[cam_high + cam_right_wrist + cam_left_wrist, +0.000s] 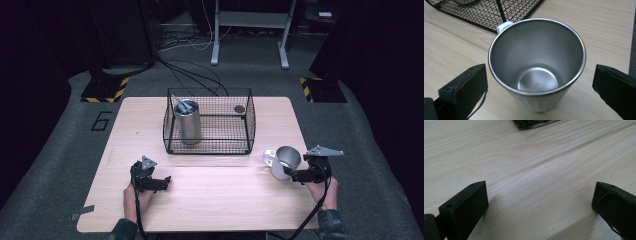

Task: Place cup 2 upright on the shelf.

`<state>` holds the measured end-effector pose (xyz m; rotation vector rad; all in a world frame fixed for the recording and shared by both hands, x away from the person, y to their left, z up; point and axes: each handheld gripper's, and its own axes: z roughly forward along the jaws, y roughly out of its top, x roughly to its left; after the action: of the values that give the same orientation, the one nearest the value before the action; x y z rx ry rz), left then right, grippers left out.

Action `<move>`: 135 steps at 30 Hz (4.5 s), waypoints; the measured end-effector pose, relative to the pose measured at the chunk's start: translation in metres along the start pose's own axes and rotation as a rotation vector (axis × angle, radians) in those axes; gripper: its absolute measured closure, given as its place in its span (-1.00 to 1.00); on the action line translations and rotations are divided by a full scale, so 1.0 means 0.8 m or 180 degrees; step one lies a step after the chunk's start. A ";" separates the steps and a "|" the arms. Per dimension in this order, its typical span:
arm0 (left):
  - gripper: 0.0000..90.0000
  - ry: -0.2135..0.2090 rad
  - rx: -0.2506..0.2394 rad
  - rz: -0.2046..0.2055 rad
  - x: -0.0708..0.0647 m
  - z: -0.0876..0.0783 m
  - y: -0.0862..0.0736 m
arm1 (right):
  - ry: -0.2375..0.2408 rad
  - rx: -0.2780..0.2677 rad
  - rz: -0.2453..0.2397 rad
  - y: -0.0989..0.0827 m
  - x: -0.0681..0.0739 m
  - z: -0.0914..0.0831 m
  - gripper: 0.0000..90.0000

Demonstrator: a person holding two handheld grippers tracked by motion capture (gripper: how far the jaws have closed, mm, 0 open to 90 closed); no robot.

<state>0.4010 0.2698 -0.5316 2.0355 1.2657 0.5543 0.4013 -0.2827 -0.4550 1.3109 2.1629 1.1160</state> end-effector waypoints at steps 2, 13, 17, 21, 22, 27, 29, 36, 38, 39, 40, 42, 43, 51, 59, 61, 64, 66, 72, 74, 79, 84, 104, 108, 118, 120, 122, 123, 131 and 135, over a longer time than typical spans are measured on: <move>-0.99 0.0000 0.0011 0.0011 0.000 0.000 0.000 | 0.0010 -0.0003 0.0030 0.004 0.000 0.004 -1.00; -0.99 0.0000 0.0005 0.0005 0.000 0.000 0.000 | 0.0042 0.0099 0.0025 0.019 0.002 0.020 -1.00; -0.99 -0.0001 0.0016 0.0020 0.001 0.000 0.000 | 0.0037 0.0103 -0.0014 0.021 0.004 0.023 -0.99; -0.99 -0.0001 0.0005 0.0005 0.000 0.000 0.000 | 0.0001 0.0122 -0.0085 0.023 0.007 0.027 -0.95; -0.99 0.0000 0.0000 0.0000 0.000 0.000 0.000 | -0.0004 0.0144 -0.0097 0.023 0.007 0.026 -0.93; -0.99 0.0000 0.0012 0.0015 0.000 0.000 0.000 | -0.0031 0.0130 -0.0097 0.022 0.008 0.025 -0.89; -0.99 0.0000 0.0000 0.0001 0.000 0.000 0.000 | -0.0033 0.0115 -0.0096 0.021 0.008 0.025 -0.89; -0.99 0.0001 0.0000 0.0002 0.000 0.000 0.000 | -0.0073 0.0071 -0.0104 0.019 0.009 0.024 -0.88; -0.99 0.0000 0.0001 0.0002 0.000 0.000 0.000 | -0.0076 0.0058 -0.0078 0.018 0.010 0.024 -0.88; -0.99 0.0000 0.0001 0.0002 0.000 0.000 0.000 | -0.0076 0.0058 -0.0078 0.018 0.010 0.024 -0.88; -0.99 0.0000 0.0011 0.0015 0.000 0.000 0.000 | -0.0079 0.0041 -0.0053 0.017 0.010 0.023 -0.88; -0.99 0.0001 -0.0001 0.0000 0.000 0.000 0.000 | -0.0085 0.0045 -0.0046 0.017 0.010 0.021 -0.88; -0.99 0.0001 -0.0001 0.0000 0.000 0.000 0.000 | -0.0092 0.0030 -0.0041 0.017 0.011 0.021 -0.88; -0.99 0.0000 0.0000 0.0003 0.000 0.000 0.000 | -0.0150 0.0000 -0.0011 0.023 0.016 0.011 -0.88; -0.99 -0.0010 0.0058 0.0051 0.001 -0.001 0.001 | -0.0122 -0.0017 0.0035 0.030 0.026 0.000 -0.88; -0.99 -0.0019 0.0039 0.0032 0.000 0.000 0.001 | -0.0121 -0.0016 0.0021 0.031 0.027 0.000 -0.88; -0.99 -0.0021 0.0036 0.0023 0.000 0.000 0.001 | -0.0097 -0.0035 0.0047 0.034 0.033 -0.003 -0.88; -0.99 -0.0023 0.0039 0.0024 0.000 0.000 0.001 | -0.0082 -0.0033 0.0011 0.036 0.036 -0.004 -0.88; -0.99 -0.0014 0.0019 0.0021 0.000 0.000 0.001 | -0.0018 -0.0044 -0.0001 0.043 0.047 -0.007 -0.88; -0.99 -0.0014 0.0019 0.0020 0.000 0.000 0.001 | 0.0012 -0.0042 -0.0023 0.046 0.051 -0.007 -0.88; -0.99 -0.0017 0.0022 0.0029 0.000 0.000 0.001 | 0.0061 -0.0043 -0.0053 0.051 0.060 -0.007 -0.88; -0.99 -0.0025 0.0058 0.0078 0.001 -0.001 0.001 | 0.0132 -0.0027 -0.0089 0.057 0.072 -0.004 -0.88; -0.99 -0.0043 0.0073 0.0082 0.001 -0.001 0.002 | 0.0301 -0.0022 -0.0194 0.075 0.102 0.005 -0.88; -0.99 -0.0045 0.0075 0.0083 0.001 -0.001 0.002 | 0.0325 -0.0006 -0.0225 0.078 0.107 0.008 -0.88; -0.99 -0.0033 0.0059 0.0082 0.001 0.000 0.001 | 0.0398 -0.0029 -0.0291 0.090 0.120 0.011 -0.88; -0.99 -0.0033 0.0058 0.0080 0.001 0.000 0.001 | 0.0405 -0.0038 -0.0308 0.093 0.122 0.011 -0.88; -0.99 -0.0034 0.0058 0.0081 0.001 0.000 0.001 | 0.0418 -0.0038 -0.0317 0.096 0.124 0.011 -0.88; -0.99 -0.0034 0.0059 0.0088 0.001 0.000 0.002 | 0.0418 -0.0059 -0.0324 0.097 0.125 0.011 -0.88; -0.99 -0.0039 0.0059 0.0090 0.001 0.000 0.002 | 0.0474 -0.0042 -0.0336 0.107 0.130 0.013 -0.88; -0.99 -0.0042 0.0057 0.0090 0.000 0.000 0.002 | 0.0487 -0.0055 -0.0375 0.113 0.131 0.014 -0.88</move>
<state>0.4020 0.2696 -0.5306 2.0715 1.2400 0.5437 0.4081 -0.1643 -0.3827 1.1070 2.3010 1.2199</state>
